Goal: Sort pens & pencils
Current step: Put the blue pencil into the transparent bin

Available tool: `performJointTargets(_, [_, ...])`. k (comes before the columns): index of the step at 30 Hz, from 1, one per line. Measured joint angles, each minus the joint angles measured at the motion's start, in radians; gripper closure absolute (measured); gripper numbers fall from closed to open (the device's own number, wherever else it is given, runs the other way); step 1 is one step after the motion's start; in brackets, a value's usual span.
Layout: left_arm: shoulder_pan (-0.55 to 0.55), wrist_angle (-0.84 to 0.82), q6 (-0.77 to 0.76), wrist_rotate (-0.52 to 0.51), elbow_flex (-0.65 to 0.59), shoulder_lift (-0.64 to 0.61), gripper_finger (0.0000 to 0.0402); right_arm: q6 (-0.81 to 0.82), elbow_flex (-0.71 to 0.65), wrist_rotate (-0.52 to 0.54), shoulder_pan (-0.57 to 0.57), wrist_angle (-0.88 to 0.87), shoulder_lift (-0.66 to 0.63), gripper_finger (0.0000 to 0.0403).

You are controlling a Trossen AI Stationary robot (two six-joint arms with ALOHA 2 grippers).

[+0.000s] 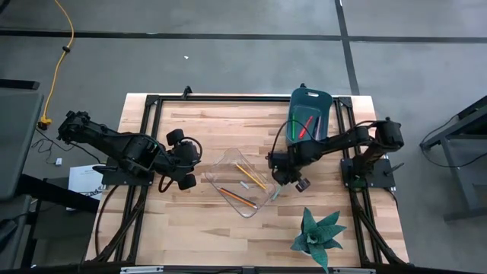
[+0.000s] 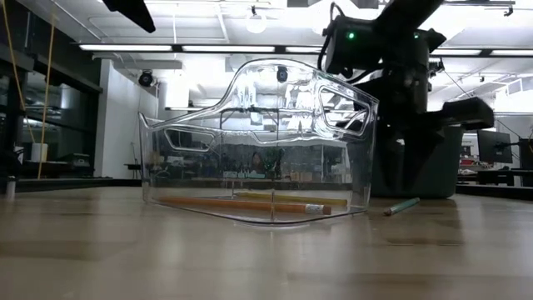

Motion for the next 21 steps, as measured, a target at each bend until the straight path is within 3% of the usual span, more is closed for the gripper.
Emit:
performJointTargets(15, [0.0, 0.0, -0.003, 0.022, 0.0, 0.0, 0.03, 0.003, 0.0, -0.021, -0.055, -0.024, -0.027, 0.0327])
performJointTargets(21, [0.0, 0.0, -0.007, 0.022, 0.0, 0.0, 0.03, 0.004, -0.084, -0.01, -0.05, 0.015, -0.074, 0.0327])
